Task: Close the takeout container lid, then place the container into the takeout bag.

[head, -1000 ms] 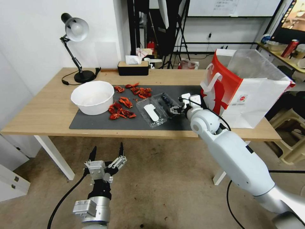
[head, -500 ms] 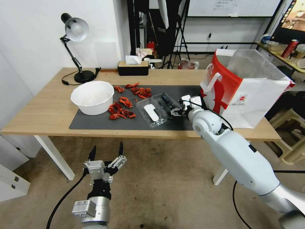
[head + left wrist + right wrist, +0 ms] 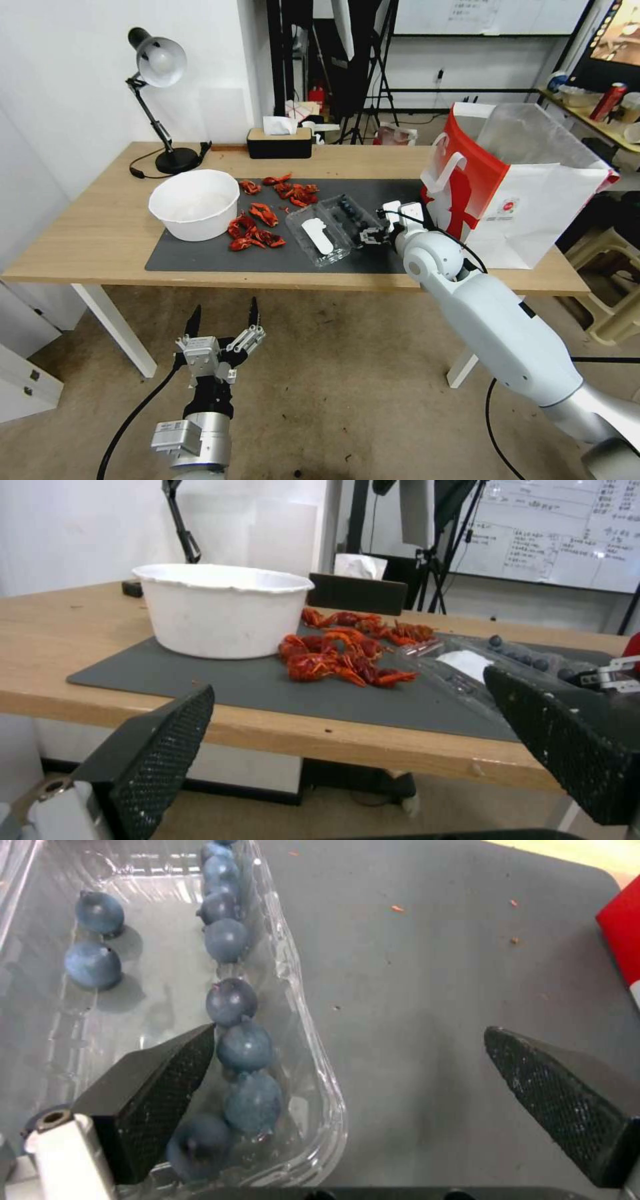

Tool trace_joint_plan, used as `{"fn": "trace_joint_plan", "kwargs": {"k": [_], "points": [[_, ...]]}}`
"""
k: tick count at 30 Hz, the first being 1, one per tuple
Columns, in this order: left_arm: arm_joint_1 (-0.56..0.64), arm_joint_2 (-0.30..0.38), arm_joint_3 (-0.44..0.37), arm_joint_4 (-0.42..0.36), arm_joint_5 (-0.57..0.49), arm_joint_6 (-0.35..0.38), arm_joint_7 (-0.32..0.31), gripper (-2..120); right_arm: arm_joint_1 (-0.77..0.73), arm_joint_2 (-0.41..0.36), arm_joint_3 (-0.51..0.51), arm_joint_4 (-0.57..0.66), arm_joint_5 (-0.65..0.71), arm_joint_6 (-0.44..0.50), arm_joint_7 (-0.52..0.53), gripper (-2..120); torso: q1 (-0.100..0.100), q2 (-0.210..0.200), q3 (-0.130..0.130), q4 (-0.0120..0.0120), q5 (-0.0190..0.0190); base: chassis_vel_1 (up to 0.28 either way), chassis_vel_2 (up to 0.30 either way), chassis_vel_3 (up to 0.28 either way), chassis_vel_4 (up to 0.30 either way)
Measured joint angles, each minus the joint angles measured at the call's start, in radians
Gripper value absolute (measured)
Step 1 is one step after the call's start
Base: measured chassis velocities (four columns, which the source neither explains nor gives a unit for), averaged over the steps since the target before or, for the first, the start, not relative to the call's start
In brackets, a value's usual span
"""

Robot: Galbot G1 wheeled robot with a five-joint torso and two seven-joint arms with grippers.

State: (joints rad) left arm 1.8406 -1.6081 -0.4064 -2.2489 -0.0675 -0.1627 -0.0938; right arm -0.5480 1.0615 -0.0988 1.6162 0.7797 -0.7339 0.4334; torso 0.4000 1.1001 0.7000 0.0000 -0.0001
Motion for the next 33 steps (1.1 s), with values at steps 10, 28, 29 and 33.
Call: {"fn": "trace_joint_plan", "kwargs": {"k": [10, 28, 29, 33], "points": [[-0.002, 0.0, 0.0, 0.002, -0.001, -0.005, 0.0, 100, -0.003, -0.007, 0.0, 0.006, 0.032, 0.0, 0.038, 100, 0.0, 0.0, 0.0, 0.0, 0.0001, 0.0, 0.0, 0.0, 0.0], [-0.004, 0.0, 0.002, 0.011, 0.0, -0.019, 0.0, 100, -0.041, -0.019, 0.012, 0.072, 0.1, 0.0, 0.17, 100, 0.0, 0.0, 0.0, -0.0001, 0.0001, 0.0, 0.0, 0.0, 0.0], [-0.004, 0.0, 0.003, 0.012, 0.001, -0.021, 0.0, 100, -0.041, -0.017, 0.012, 0.075, 0.11, 0.0, 0.19, 100, 0.0, 0.0, 0.0, 0.0001, 0.0001, 0.0, 0.0, 0.0, 0.0], [-0.004, 0.0, 0.003, 0.012, 0.001, -0.025, -0.002, 100, -0.047, -0.021, 0.012, 0.088, 0.134, 0.0, 0.221, 100, 0.0, 0.0, 0.0, 0.0001, 0.0001, 0.0, 0.0, 0.0, 0.0]]}}
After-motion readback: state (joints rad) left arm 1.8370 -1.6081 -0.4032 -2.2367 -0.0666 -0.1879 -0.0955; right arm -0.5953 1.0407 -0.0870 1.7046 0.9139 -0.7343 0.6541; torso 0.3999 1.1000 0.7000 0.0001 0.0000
